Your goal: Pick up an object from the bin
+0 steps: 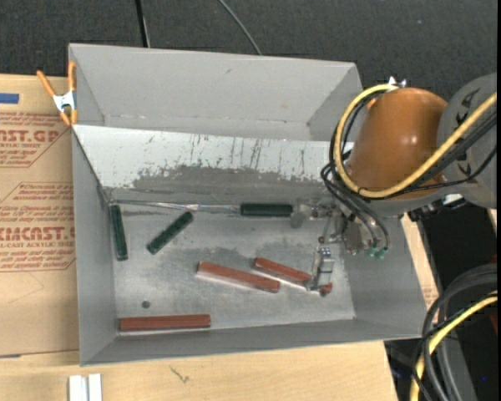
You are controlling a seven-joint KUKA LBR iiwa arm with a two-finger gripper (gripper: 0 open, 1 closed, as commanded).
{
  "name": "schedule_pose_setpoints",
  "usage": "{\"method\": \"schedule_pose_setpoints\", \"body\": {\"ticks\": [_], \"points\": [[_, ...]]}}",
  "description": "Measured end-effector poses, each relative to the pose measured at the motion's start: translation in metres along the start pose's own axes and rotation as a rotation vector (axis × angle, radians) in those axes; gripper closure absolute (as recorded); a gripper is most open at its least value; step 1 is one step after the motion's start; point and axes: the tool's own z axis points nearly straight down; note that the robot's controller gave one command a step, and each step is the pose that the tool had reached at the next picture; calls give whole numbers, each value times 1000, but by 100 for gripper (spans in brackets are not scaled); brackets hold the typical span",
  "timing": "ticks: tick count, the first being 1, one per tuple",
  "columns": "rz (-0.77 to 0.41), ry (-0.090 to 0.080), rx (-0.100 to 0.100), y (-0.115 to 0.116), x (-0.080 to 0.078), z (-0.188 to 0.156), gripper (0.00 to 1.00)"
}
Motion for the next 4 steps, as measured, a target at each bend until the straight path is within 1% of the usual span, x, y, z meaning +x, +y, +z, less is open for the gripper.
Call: {"method": "schedule_pose_setpoints", "body": {"ticks": [1, 2, 3, 4], "points": [[-83, -6, 0, -8, -17, 44, 0], [-385, 1, -2, 5, 21, 128, 100], [-385, -10, 0, 6, 18, 127, 0], [-385, -9, 0, 6, 19, 127, 0]]}}
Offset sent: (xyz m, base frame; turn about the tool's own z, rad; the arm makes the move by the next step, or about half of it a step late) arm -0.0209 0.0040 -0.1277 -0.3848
